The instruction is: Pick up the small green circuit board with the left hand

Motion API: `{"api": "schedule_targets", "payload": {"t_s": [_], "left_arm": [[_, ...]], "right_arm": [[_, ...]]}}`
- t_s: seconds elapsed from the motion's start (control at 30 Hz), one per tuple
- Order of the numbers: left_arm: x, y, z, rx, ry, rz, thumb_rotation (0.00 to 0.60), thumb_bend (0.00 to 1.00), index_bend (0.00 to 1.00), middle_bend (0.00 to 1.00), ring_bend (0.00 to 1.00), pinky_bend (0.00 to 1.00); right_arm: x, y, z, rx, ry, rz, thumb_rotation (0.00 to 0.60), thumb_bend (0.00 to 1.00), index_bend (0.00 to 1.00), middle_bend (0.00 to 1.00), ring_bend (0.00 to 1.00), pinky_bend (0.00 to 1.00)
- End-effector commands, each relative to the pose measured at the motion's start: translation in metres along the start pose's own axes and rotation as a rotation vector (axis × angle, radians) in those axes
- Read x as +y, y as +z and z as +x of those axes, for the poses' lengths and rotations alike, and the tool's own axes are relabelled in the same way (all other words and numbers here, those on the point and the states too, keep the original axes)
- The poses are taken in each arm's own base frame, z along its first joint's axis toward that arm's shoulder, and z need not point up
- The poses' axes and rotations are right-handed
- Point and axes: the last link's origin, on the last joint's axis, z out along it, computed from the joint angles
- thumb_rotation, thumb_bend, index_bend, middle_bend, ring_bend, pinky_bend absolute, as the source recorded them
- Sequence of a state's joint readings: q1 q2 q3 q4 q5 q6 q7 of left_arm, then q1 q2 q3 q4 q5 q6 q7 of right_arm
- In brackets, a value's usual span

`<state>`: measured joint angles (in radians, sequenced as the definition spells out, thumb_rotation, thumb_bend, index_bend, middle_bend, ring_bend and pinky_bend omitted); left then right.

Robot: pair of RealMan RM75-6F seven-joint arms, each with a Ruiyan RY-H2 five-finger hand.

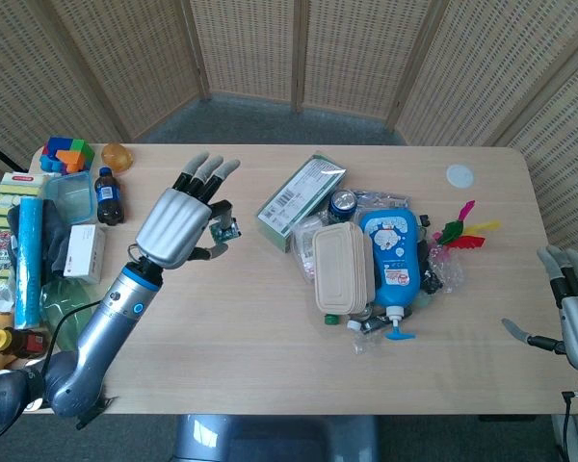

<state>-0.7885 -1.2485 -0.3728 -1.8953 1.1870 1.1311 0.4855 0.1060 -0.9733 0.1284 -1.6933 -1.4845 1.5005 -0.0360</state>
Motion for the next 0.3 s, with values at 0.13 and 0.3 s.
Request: {"api": "schedule_targets", "payload": {"t_s": [0.13, 0.3], "left_arm": [[-0.0024, -0.0017, 0.0025, -0.003, -0.005, 0.007, 0.600, 0.15, 0.58, 0.02, 0.00, 0.00], [-0.0034, -0.0018, 0.0020, -0.003, -0.009, 0.008, 0.600, 0.15, 0.58, 0.02, 0.00, 0.00]], "right_arm": [[-0.0010, 0.0011, -0.0001, 0.000, -0.002, 0.002, 0.391, 0.15, 0.00, 0.00, 0.00, 0.00], [-0.0017, 0.0023, 0.0008, 0.001, -0.005, 0.003, 0.387, 0.15, 0.00, 0.00, 0.00, 0.00]]}}
